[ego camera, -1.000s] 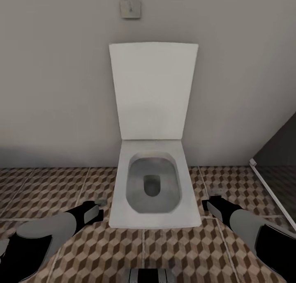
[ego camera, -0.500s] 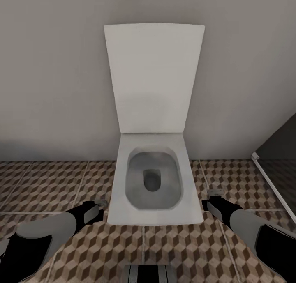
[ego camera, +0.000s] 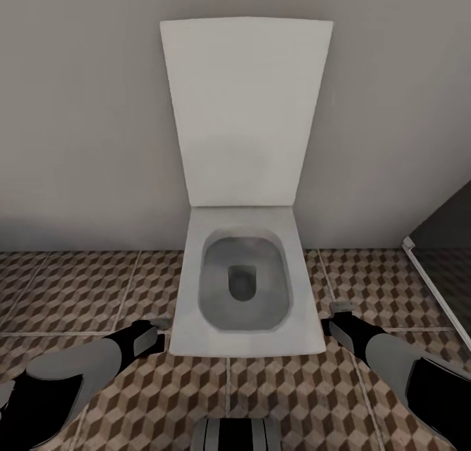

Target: Take the four mousetraps from the cabinet in the bathroom and place them on the bathroom floor. Make sure all four end up on the same floor surface, and ensure that at least two of them are either under or directly next to the same bathroom sink.

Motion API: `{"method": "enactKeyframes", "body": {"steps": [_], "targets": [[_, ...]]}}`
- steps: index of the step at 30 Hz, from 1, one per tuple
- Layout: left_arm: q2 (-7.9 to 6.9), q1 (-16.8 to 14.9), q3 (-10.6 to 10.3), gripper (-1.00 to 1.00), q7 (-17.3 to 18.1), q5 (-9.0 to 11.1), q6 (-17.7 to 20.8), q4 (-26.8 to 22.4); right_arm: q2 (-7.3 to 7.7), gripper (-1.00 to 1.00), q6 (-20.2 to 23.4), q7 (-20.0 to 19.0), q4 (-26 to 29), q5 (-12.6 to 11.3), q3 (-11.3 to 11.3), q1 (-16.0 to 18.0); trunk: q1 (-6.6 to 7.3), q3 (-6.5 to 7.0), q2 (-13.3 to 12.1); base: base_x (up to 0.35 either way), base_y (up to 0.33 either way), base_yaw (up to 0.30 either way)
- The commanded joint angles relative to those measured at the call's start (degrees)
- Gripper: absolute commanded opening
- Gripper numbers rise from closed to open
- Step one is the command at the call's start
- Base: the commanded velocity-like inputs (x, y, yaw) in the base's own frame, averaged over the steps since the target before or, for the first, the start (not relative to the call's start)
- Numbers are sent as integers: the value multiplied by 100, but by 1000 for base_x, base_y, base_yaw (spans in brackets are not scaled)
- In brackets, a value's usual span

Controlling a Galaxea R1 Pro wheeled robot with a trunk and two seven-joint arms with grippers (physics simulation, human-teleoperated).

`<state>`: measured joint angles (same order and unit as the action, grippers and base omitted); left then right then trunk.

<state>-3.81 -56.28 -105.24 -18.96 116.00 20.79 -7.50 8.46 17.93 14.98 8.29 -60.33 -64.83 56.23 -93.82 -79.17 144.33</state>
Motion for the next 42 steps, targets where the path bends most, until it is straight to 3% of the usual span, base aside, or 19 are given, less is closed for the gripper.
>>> {"method": "enactKeyframes", "body": {"steps": [1, 29, 35, 42], "targets": [[-6, -6, -23, -100, -38, 27, 4, -20, 7, -100, 31, 41, 24, -40, -45, 2, 1, -4, 2, 0, 0, 0], [-38, -6, -31, -100, -56, 26, -50, 6, 18, -100, -245, 19, 20, -29, -49, 2, 1, -4, 2, 0, 0, 0], [43, -79, -32, -100, -57, 21, -78, 471, -5, -100, -246, 15, 15, 32, -55, 2, 1, -4, 2, 0, 0, 0], [57, -329, -36, -100, -29, 19, -81, 597, -10, -100, -242, 14, 15, 47, -56, 2, 1, -4, 2, 0, 0, 0]]}}
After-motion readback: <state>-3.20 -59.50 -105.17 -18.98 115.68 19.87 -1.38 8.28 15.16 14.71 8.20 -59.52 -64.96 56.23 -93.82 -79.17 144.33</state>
